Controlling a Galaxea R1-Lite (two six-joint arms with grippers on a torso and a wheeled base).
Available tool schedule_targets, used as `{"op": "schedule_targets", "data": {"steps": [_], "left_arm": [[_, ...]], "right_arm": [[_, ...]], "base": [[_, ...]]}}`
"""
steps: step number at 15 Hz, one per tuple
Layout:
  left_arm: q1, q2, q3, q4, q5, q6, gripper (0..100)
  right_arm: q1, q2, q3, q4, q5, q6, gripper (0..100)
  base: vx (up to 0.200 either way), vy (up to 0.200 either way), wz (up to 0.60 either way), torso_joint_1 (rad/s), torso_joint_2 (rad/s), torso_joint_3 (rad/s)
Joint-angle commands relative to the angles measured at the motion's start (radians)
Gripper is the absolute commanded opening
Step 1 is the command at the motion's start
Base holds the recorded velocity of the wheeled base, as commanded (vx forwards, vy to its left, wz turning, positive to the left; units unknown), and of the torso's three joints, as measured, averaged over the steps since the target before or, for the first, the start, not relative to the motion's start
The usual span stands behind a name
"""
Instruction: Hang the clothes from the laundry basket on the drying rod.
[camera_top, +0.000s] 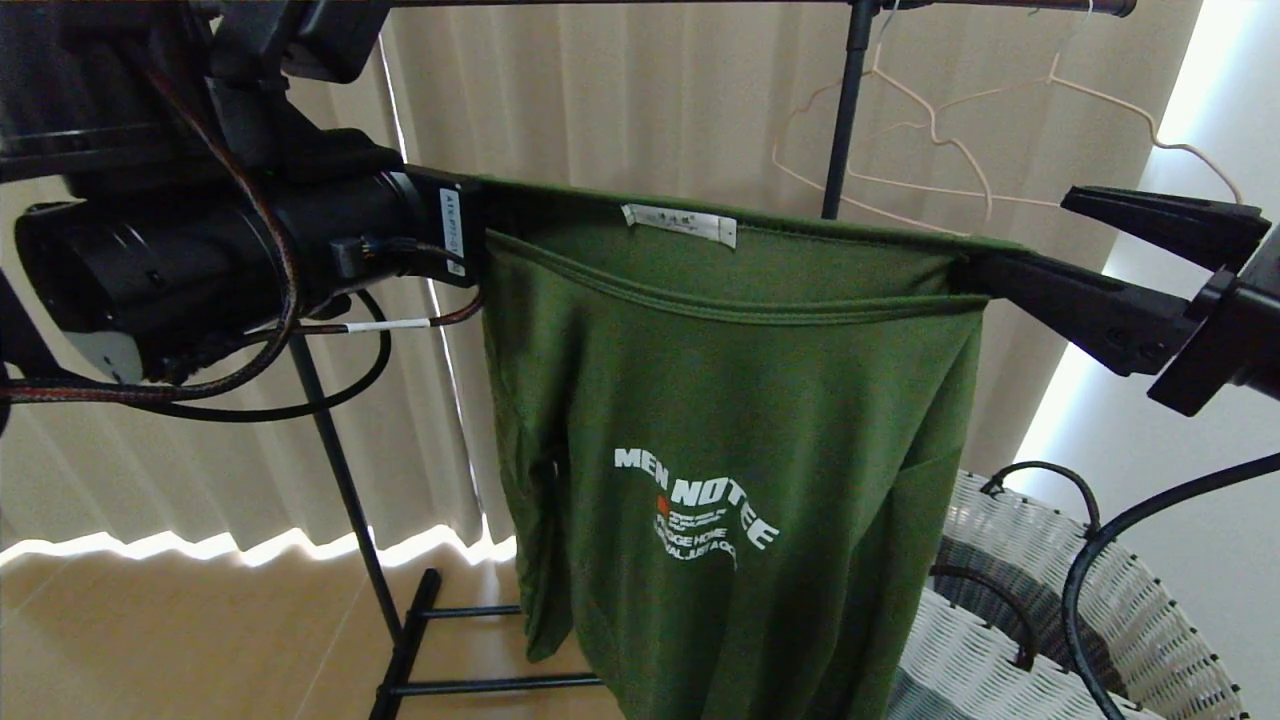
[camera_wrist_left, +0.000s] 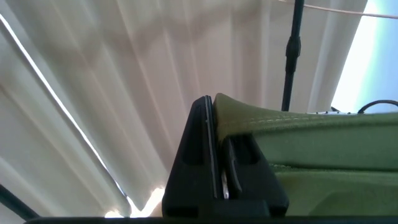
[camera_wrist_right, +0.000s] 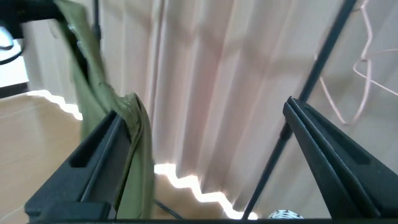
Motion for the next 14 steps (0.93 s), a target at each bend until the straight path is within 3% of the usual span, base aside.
{"op": "schedule_targets", "data": {"steps": [1, 6, 10, 11, 14], "left_arm": [[0.001, 0.005, -0.003, 0.000, 0.002, 0.000, 0], [0.015, 0.011, -0.001, -0.002, 0.000, 0.000, 0], [0.023, 0.004, 0.017, 0.000, 0.000, 0.000, 0], [0.034, -0.004, 0.046, 0.000, 0.000, 0.000, 0], [0.067, -0.111, 0.195, 0.003, -0.003, 0.008, 0]], "right_arm": [[0.001, -0.019, 0.019, -0.001, 0.009, 0.000, 100], [0.001, -0.057, 0.046, 0.001, 0.101, 0.000, 100], [-0.001, -0.059, 0.060, 0.002, 0.090, -0.002, 100], [-0.018, -0.059, 0.070, 0.006, 0.075, -0.003, 100], [-0.211, -0.053, 0.080, 0.067, 0.007, -0.037, 100]], "base": [[0.000, 0.000, 0.00, 0.000, 0.00, 0.000], [0.000, 0.000, 0.00, 0.000, 0.00, 0.000], [0.000, 0.000, 0.00, 0.000, 0.00, 0.000], [0.000, 0.000, 0.00, 0.000, 0.00, 0.000], [0.000, 0.000, 0.00, 0.000, 0.00, 0.000]]}}
